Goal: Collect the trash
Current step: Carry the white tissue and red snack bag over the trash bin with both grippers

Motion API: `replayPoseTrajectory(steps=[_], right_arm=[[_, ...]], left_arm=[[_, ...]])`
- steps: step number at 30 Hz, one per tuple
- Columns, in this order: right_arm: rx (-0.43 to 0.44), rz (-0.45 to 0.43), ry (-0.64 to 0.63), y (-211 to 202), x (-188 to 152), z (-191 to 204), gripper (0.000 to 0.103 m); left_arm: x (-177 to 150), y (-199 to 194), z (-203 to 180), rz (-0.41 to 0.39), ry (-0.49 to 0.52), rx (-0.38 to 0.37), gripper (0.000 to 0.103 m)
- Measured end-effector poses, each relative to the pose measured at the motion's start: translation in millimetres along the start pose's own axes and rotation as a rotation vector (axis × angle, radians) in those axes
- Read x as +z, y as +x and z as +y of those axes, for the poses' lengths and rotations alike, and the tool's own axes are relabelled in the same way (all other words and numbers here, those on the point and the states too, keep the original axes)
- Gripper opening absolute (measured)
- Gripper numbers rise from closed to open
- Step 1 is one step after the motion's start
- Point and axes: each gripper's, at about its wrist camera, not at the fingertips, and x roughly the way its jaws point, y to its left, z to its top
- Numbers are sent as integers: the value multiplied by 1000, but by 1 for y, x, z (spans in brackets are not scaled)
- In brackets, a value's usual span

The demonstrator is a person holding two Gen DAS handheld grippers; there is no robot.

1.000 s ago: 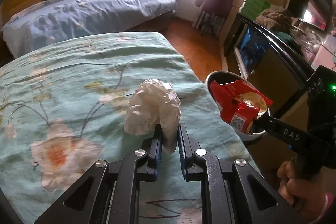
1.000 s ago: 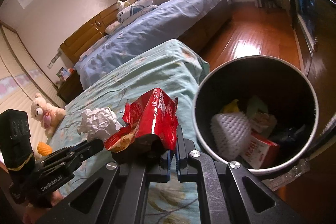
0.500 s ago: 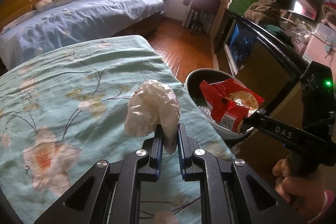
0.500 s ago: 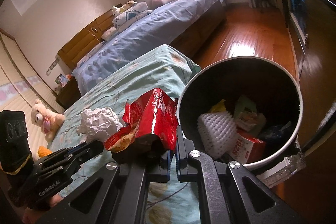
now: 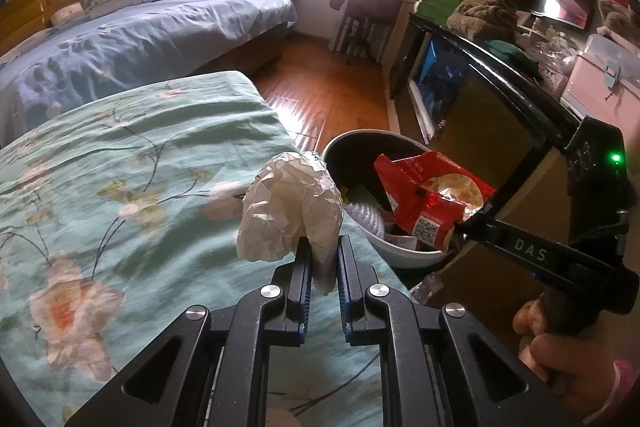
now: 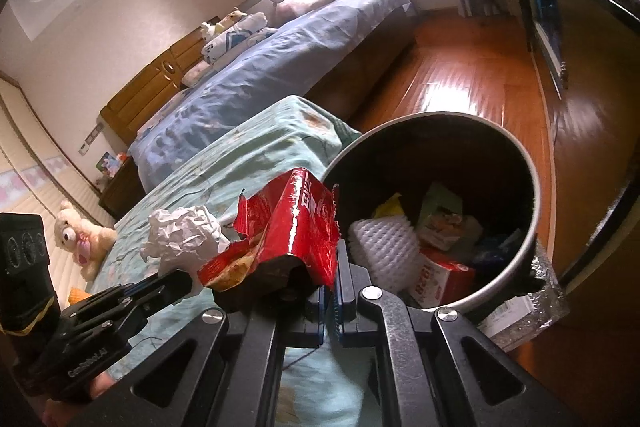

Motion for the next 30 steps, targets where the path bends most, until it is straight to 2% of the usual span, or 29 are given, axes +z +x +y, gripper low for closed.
replayPoseTrajectory(steps=[30], right_arm=[[-55, -37, 65, -13, 12, -41, 3]], left_arm=[[20, 28, -34, 12, 84, -38, 10]])
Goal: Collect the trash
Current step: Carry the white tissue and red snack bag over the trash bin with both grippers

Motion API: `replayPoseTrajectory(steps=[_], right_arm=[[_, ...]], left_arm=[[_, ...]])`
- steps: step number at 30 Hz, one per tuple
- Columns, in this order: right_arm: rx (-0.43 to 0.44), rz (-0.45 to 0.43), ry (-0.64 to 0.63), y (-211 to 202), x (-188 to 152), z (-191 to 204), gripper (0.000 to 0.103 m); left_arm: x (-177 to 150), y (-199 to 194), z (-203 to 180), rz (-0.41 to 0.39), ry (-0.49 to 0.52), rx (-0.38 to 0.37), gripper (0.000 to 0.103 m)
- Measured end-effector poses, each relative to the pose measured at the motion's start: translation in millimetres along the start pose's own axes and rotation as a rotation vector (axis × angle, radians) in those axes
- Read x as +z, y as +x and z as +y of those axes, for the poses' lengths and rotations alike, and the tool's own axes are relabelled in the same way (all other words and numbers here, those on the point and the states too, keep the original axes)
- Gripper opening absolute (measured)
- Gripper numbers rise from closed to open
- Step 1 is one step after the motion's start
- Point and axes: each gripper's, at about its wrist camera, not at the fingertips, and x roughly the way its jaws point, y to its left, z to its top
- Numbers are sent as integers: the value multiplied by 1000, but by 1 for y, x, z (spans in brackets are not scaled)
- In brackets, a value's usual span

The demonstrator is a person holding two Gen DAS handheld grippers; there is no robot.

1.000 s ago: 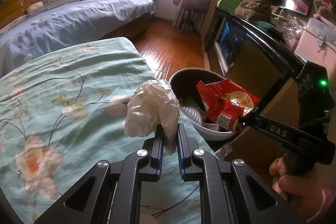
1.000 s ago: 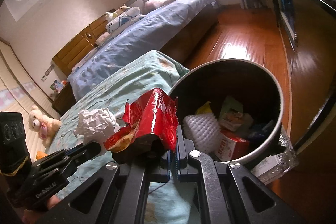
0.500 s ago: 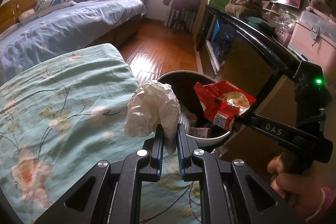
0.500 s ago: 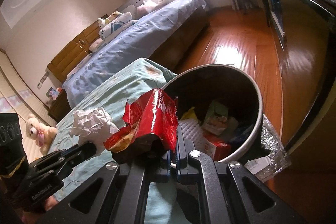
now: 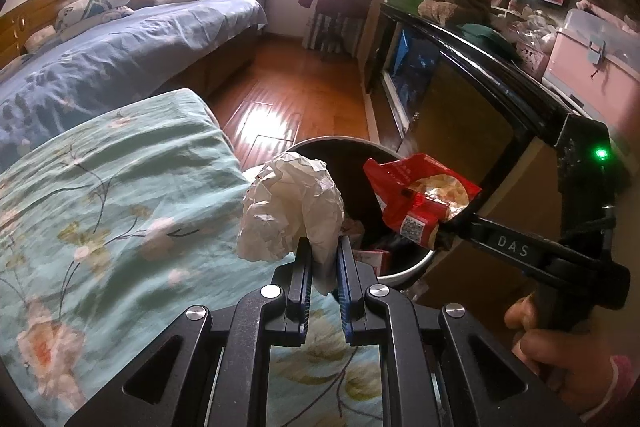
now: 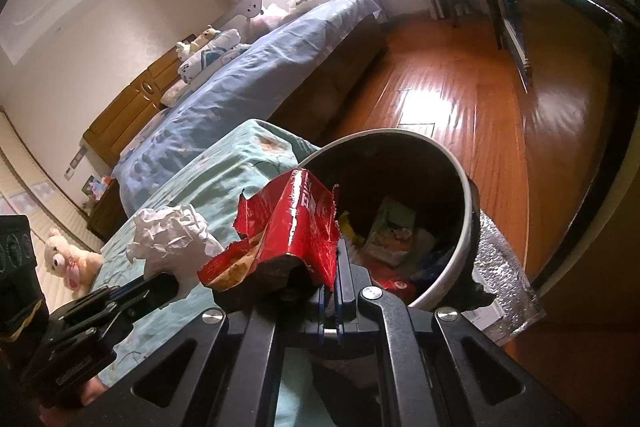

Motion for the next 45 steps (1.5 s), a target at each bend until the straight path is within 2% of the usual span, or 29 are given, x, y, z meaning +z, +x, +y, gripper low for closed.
replayPoseTrajectory(steps=[15, 45], right_arm=[[-32, -3, 16, 6, 10, -16, 3], [-70, 6, 11, 23, 28, -22, 3]], left_arm=[[11, 18, -10, 8, 21, -2, 10], [28, 49, -18, 26, 43, -6, 10]])
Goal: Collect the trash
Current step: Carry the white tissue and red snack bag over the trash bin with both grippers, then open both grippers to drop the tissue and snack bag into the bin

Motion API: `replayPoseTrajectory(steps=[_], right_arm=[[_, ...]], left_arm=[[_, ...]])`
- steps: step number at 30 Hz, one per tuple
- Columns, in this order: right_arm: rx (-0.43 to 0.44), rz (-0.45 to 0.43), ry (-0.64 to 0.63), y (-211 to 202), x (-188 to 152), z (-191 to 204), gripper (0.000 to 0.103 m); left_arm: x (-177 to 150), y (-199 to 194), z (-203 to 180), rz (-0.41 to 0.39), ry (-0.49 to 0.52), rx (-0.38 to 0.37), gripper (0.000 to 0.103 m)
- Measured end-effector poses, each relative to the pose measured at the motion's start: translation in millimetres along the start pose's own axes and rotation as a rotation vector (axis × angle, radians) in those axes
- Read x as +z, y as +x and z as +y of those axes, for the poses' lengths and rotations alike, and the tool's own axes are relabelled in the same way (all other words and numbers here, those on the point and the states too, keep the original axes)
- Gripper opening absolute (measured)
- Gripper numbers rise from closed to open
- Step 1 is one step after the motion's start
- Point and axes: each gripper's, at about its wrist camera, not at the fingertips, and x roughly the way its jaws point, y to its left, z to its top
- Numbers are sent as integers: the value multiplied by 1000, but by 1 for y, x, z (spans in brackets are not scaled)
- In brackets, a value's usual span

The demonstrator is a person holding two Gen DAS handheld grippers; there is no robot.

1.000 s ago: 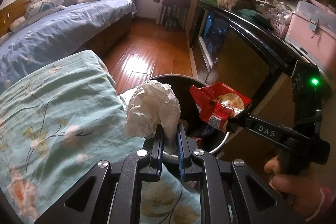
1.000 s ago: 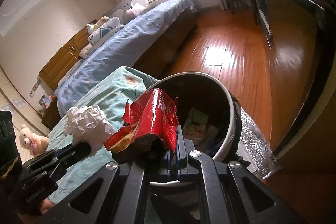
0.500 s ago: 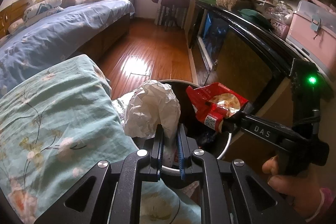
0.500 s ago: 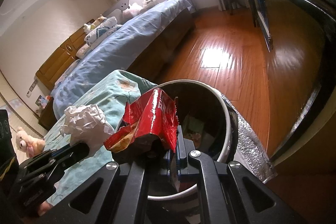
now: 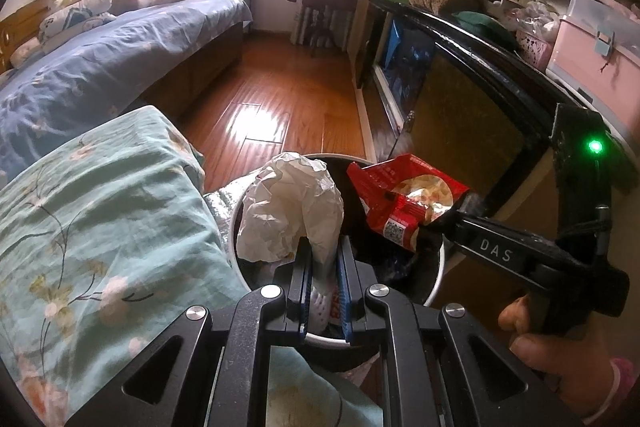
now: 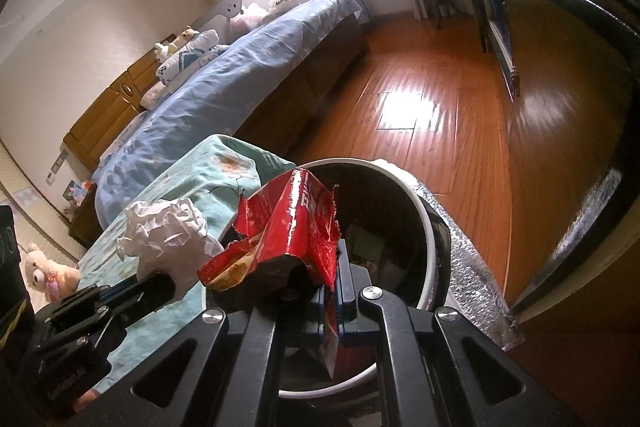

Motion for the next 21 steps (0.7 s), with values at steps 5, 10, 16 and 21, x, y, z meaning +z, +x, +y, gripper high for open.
replayPoseTrajectory(steps=[5, 10, 16, 21], right_arm=[[-1, 0, 0, 1, 1, -1, 3], [-1, 2, 0, 2, 2, -1, 3], [-2, 3, -1, 2, 2, -1, 3], [-1, 4, 0, 2, 2, -1, 3]], left_arm=[[2, 5, -1, 7, 0, 4, 10], [5, 9, -2, 12, -2, 5, 10], [8, 13, -3, 16, -4, 6, 10], [8, 15, -3, 19, -1, 6, 10]])
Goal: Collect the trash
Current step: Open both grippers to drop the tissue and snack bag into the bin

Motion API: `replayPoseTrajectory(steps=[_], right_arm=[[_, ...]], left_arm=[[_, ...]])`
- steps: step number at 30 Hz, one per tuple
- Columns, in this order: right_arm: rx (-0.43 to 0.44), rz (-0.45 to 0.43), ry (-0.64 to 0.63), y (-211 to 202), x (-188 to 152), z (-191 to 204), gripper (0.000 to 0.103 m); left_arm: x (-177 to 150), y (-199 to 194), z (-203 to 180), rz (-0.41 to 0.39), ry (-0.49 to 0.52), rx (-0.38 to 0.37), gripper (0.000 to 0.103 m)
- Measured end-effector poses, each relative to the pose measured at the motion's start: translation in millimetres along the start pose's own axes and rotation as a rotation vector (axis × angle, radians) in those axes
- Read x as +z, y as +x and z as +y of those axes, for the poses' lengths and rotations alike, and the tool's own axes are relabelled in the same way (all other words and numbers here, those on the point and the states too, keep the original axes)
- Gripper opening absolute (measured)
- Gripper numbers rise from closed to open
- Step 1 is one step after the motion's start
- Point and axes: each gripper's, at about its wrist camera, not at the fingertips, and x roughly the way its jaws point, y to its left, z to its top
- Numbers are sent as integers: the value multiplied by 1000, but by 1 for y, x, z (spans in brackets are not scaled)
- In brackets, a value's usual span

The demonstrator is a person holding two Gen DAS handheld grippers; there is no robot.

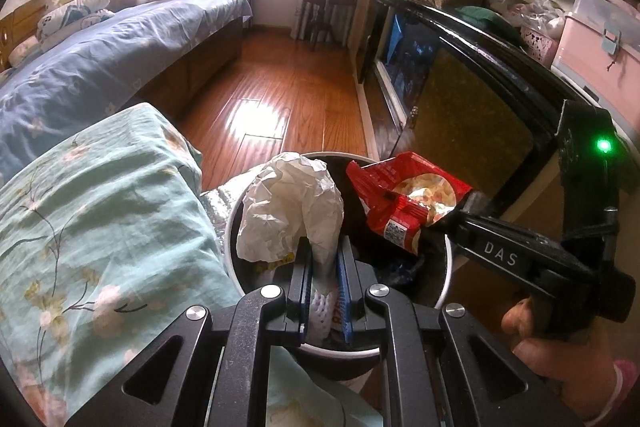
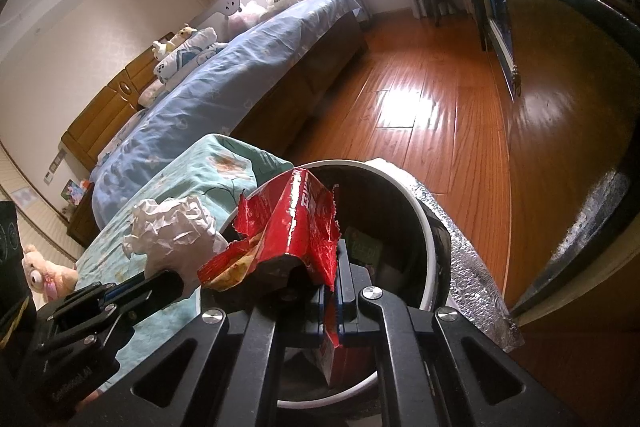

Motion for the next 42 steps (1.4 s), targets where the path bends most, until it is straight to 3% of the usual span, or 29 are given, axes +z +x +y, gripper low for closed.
replayPoseTrajectory(steps=[36, 42], right_arm=[[-11, 19, -3, 6, 2, -2, 8], [-13, 31, -1, 5, 3, -2, 11]], left_arm=[[3, 6, 2, 9, 3, -13, 11], [3, 0, 4, 4, -1, -18, 19]])
